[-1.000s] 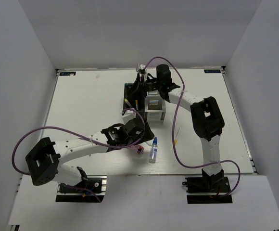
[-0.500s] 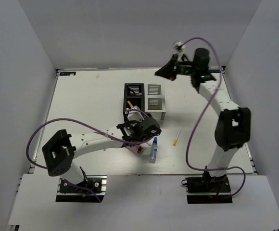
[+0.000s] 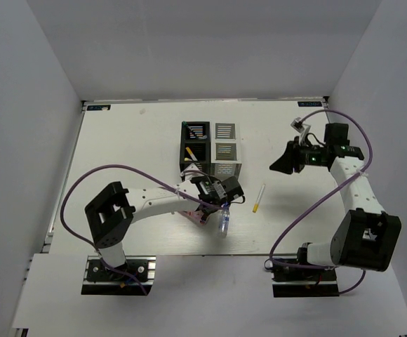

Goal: Sort the stationery into containers
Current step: Grab a piece of stationery with the left arm, then place the stationery into the container

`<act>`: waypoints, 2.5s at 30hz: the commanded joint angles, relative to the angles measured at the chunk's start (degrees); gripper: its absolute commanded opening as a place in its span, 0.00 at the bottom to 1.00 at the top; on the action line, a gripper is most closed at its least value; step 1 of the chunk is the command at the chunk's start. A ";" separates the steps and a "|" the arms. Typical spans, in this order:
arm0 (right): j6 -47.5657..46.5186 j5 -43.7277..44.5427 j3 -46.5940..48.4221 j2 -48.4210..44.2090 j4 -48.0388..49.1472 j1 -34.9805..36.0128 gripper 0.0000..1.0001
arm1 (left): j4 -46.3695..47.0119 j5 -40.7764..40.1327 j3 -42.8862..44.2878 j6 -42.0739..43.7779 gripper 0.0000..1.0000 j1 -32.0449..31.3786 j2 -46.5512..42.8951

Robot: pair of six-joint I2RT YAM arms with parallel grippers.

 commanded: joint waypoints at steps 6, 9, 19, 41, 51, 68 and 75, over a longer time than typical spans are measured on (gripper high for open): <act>-5.42 -1.75 -2.78 -3.38 -8.58 -4.85 0.44 | -8.16 -2.62 3.19 -4.20 0.55 -0.27 3.20; -7.44 -2.81 -2.25 -3.64 -11.12 -6.34 0.44 | -6.41 -2.62 1.44 -4.20 0.54 0.34 3.73; -13.42 -4.30 -3.56 -3.56 -17.64 -9.59 0.44 | -4.12 -4.47 2.13 -3.67 0.50 1.40 8.54; -19.22 -4.75 -7.79 -5.41 -23.27 -12.67 0.47 | -3.68 1.24 0.03 -3.14 0.22 2.55 13.58; -25.02 -4.31 -8.67 -3.38 -26.08 -13.02 0.55 | -7.02 -8.06 5.73 3.62 0.00 -0.45 6.11; -36.89 -5.18 -8.23 3.47 -34.96 -12.93 0.00 | 1.15 -21.76 14.61 30.33 0.00 -6.42 -7.69; -37.07 -4.83 -8.40 4.35 -34.26 -12.85 0.00 | 11.07 -35.82 8.56 44.56 0.00 -4.23 -13.76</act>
